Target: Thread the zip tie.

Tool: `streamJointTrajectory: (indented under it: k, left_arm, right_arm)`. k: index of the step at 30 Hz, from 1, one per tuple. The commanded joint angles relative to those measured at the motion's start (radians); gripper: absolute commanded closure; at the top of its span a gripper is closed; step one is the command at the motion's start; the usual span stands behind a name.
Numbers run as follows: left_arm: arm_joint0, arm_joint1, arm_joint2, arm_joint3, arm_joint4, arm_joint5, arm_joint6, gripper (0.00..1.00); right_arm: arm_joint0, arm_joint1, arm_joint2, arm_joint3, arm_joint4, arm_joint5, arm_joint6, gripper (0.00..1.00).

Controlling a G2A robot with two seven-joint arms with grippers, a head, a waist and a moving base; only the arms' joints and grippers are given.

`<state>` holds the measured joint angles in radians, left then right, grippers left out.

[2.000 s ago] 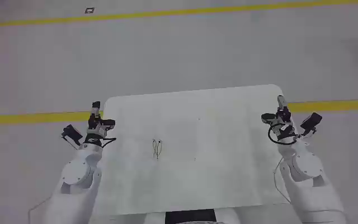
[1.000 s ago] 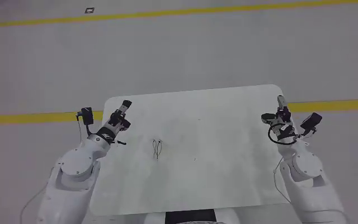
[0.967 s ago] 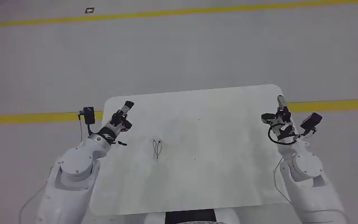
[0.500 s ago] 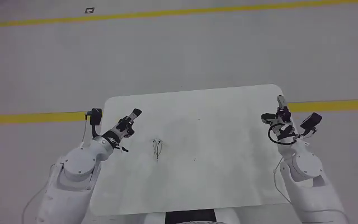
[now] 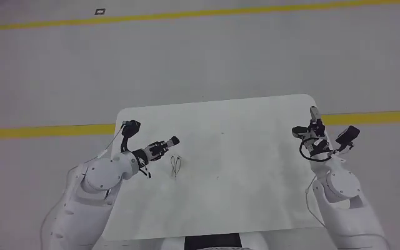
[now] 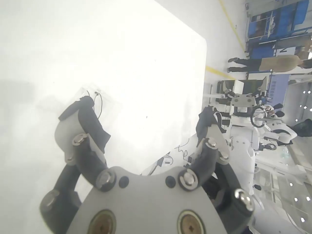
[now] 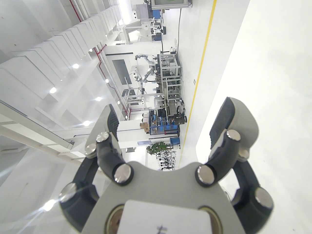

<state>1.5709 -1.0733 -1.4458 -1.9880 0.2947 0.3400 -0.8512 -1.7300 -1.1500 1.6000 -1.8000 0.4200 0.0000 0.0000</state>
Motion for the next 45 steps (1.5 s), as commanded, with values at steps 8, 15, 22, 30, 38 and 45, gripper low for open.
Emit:
streamJointTrajectory:
  k: [8,15,22,30,38,45]
  left_arm:
    - [-0.067,0.013,0.061,-0.008,0.093,-0.004,-0.185,0.00]
    - [-0.141,0.014,0.101,0.036,0.213,0.000,-0.357,0.00]
    - [-0.141,0.014,0.101,0.036,0.213,0.000,-0.357,0.00]
    - [-0.267,0.016,0.187,0.112,0.304,0.000,-0.539,0.00]
    - [-0.391,0.010,0.336,0.256,0.359,0.000,-0.539,0.00]
    - [-0.391,0.010,0.336,0.256,0.359,0.000,-0.539,0.00]
  right_arm:
    - [0.000,0.000,0.000,0.000,0.000,0.000,0.000,0.00]
    - [0.000,0.000,0.000,0.000,0.000,0.000,0.000,0.00]
    - [0.000,0.000,0.000,0.000,0.000,0.000,0.000,0.00]
    - [0.000,0.000,0.000,0.000,0.000,0.000,0.000,0.00]
    - [0.000,0.000,0.000,0.000,0.000,0.000,0.000,0.00]
    - [0.000,0.000,0.000,0.000,0.000,0.000,0.000,0.00]
